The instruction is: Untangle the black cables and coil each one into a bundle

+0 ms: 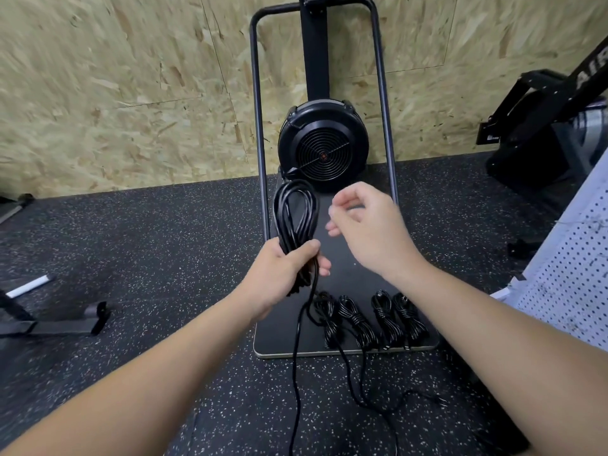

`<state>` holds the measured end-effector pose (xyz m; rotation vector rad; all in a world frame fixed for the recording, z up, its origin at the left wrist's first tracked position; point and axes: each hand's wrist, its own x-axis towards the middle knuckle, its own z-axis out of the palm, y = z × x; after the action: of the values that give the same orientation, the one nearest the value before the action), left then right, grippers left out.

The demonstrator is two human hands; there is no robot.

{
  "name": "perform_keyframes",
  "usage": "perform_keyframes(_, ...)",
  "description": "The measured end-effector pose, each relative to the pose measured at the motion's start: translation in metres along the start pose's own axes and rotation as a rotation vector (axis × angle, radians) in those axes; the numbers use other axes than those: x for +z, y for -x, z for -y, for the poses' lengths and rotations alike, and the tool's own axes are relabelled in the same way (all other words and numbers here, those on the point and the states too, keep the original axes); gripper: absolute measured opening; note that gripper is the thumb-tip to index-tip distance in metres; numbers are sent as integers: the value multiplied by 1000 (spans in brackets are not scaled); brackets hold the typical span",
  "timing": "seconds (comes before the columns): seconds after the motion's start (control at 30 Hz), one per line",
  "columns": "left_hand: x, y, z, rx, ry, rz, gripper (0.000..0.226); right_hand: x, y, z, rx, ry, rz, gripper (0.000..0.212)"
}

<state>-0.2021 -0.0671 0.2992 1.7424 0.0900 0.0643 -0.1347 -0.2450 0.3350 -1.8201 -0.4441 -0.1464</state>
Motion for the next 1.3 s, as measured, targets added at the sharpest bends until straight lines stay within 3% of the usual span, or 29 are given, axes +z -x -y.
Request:
perform_keyframes(0.07, -4, -1, 0, 8, 8, -58, 38, 7, 4, -13, 186, 41, 161, 20)
perform_keyframes(0.13, -7, -4, 0, 7, 61, -110, 37, 16, 14, -24, 342, -7, 441, 36)
perform_keyframes(0.2, -5, -5, 0, -4, 152, -143, 37, 27, 26, -35, 400, -98, 648, 42)
perform_keyframes(0.27, -5, -6, -2, 15, 149, -182, 35, 37, 32, -41, 398, -134, 688, 32)
perform_keyframes(0.4, -13, -8, -6, 52, 83, -243, 35, 39, 29, -36, 465, -233, 576, 14)
perform_keyframes(0.63, -20, -11, -1, 49, 19, -287, 39, 16, 9, -36, 405, 18, 353, 28)
perform_keyframes(0.7, -21, -11, 0, 39, 20, -315, 39, 20, 11, -33, 399, 29, 453, 29)
perform_keyframes(0.77, -20, -10, 1, 23, 49, -326, 36, 23, 16, -30, 395, 72, 659, 25)
perform_keyframes(0.87, -14, -9, 3, 4, 90, -337, 28, 18, 20, -31, 416, 208, 946, 17)
perform_keyframes(0.93, -14, -10, 3, -16, 122, -351, 25, 11, 20, -41, 435, 361, 1055, 14)
perform_keyframes(1.0, -17, -11, 2, -47, 156, -356, 26, 3, 16, -52, 323, 627, 1003, 18)
perform_keyframes(1.07, -22, -11, 3, -69, 215, -361, 21, -4, 11, -60, 192, 746, 845, 19)
perform_keyframes(1.2, -28, -15, 2, -94, 257, -341, 18, -7, 10, -62, 18, 756, 575, 22)
perform_keyframes(1.3, -30, -18, 2, -64, 307, -337, 17, -1, 10, -65, 112, 553, 406, 21)
